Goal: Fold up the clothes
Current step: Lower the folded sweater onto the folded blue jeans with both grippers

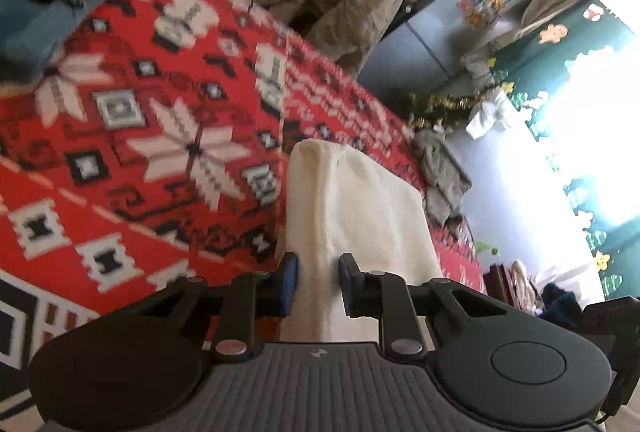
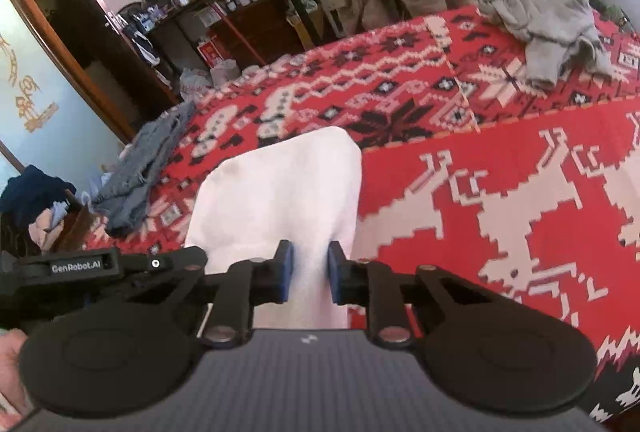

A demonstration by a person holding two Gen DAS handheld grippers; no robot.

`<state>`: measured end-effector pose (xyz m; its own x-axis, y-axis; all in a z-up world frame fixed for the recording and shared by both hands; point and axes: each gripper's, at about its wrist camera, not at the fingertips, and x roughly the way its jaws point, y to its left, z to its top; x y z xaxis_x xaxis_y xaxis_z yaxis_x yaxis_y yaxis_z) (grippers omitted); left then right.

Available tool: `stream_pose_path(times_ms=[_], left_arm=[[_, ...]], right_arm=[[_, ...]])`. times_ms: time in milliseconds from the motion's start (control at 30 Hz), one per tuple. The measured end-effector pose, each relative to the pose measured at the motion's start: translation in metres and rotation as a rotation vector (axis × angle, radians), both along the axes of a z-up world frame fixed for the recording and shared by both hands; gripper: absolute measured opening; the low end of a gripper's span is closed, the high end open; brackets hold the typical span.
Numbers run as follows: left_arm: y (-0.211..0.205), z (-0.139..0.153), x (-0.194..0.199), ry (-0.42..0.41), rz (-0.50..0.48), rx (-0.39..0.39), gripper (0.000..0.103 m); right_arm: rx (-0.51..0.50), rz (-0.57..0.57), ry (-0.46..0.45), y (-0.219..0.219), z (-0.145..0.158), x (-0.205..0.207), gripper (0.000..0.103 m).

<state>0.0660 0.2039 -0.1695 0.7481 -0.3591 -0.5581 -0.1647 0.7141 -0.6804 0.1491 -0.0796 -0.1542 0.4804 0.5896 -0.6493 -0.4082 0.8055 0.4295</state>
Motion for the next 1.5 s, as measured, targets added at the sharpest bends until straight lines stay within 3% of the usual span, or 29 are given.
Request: stream_pose_path(times_ms=[167,367,533,700,867,1033,1300,1500], left_arm=[[0.026,0.026,-0.002,-0.054,0.069,0.029,0.022],[0.096,0.053,0.002,-0.107,0.186,0.061,0.022],[0.166,0.084,0.020,-0.152,0.258,0.189,0.022],[0.238,0.099,0.052,-0.140,0.297,0.278,0.021],[0.298,0.084,0.088,-0.082,0.322,0.287,0.021],[0.330,0.052,0.112,-0.017,0.324,0.274,0.021],[0.340,0.025,0.118,0.013,0.342,0.233,0.021],[0.336,0.028,0.116,0.009,0.331,0.241,0.022]], right_arm=[[0.009,0.032,-0.043,0.028,0.025,0.005,0.020],[0.041,0.098,-0.095,0.102,0.054,0.023,0.020],[0.101,0.142,-0.118,0.187,0.071,0.047,0.020],[0.158,0.162,-0.120,0.281,0.074,0.074,0.020],[0.197,0.140,-0.084,0.354,0.058,0.103,0.020],[0.226,0.107,0.021,0.394,0.020,0.140,0.020],[0.194,0.126,0.060,0.406,-0.022,0.165,0.020],[0.172,0.122,0.028,0.404,-0.016,0.159,0.019]])
